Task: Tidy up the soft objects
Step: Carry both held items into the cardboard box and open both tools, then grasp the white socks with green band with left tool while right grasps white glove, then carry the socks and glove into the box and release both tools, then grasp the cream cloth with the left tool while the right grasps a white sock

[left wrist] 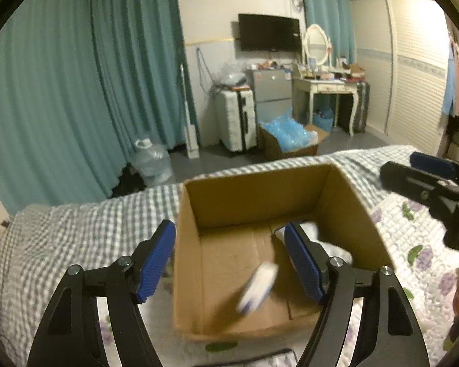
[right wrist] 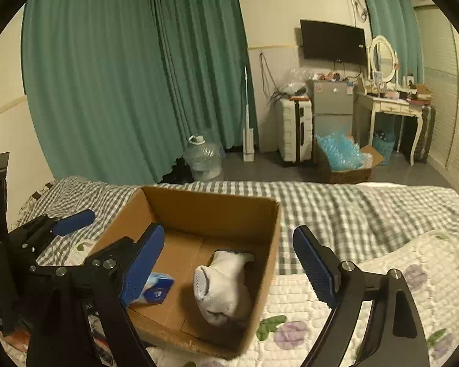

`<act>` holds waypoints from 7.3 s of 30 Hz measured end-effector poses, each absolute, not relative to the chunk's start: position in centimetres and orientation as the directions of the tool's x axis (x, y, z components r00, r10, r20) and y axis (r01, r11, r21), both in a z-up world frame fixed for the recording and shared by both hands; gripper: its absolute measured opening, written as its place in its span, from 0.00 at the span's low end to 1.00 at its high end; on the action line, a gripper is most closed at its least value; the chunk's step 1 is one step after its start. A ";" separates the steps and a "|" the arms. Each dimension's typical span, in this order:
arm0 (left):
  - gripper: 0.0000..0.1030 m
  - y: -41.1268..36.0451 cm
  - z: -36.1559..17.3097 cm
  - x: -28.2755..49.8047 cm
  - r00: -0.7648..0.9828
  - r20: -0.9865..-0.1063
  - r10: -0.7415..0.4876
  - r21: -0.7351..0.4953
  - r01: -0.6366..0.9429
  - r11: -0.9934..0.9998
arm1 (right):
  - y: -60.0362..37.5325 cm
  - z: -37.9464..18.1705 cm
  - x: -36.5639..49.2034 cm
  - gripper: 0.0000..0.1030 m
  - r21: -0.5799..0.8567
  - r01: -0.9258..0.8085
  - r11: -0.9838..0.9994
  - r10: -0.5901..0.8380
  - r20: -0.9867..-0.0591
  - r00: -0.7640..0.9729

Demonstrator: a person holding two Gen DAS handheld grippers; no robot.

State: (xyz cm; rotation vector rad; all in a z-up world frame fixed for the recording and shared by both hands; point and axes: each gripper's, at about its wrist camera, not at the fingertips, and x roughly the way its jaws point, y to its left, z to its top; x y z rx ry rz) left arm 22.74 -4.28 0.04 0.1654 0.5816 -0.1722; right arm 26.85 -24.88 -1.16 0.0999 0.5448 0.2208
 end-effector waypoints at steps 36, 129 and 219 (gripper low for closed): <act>0.87 0.1 -9.6 3.7 0.741 -0.664 -0.098 0.006 0.137 0.991 | -20.0 -8.5 5.2 0.99 0.085 -0.195 0.977 0.201 -0.669 0.715; 0.78 -6.9 -4.4 23.9 0.769 -0.615 -0.174 0.074 0.277 0.958 | -21.3 -4.5 32.3 0.77 0.163 -0.232 0.959 0.281 -0.659 0.698; 0.87 -5.2 -14.3 7.1 0.611 -0.776 -0.157 -0.053 0.185 0.981 | -20.5 -16.1 13.4 0.24 0.202 -0.282 0.938 0.329 -0.774 0.541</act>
